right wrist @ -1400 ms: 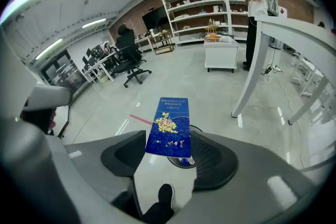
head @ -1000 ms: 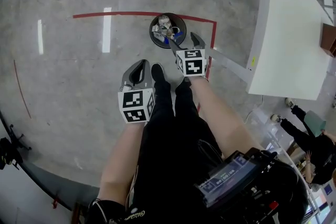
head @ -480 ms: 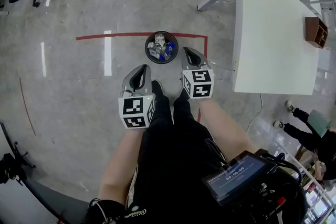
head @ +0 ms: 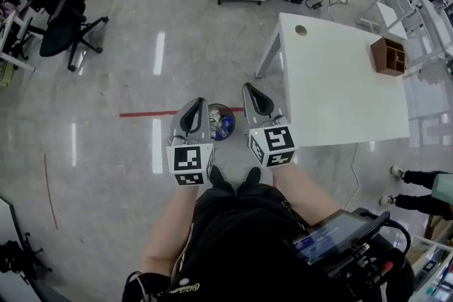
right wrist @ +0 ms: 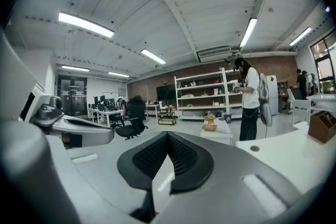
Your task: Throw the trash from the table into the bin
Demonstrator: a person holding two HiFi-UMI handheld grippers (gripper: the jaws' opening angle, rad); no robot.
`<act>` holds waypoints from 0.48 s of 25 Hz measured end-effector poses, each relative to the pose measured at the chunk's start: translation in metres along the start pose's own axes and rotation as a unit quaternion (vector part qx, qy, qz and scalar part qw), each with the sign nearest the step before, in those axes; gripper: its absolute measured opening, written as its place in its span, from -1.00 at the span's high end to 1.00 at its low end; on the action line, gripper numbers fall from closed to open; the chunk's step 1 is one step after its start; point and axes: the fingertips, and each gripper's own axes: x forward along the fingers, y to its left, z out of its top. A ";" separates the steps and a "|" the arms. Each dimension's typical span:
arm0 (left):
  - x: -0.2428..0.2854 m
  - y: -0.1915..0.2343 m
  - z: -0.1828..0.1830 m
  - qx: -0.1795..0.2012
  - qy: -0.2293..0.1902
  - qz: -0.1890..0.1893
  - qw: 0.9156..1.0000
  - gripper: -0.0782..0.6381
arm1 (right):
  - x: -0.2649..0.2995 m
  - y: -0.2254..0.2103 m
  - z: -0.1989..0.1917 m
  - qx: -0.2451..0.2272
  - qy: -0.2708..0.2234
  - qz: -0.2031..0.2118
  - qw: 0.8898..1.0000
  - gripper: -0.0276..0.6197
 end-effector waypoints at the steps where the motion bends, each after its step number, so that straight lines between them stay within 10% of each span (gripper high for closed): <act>1: -0.001 -0.004 0.012 0.005 -0.012 0.001 1.000 0.76 | -0.006 -0.001 0.012 -0.007 -0.013 0.001 1.000 0.92; 12: -0.023 -0.025 0.078 0.024 -0.076 0.011 0.997 0.76 | -0.049 -0.008 0.066 -0.032 -0.069 0.002 0.997 0.92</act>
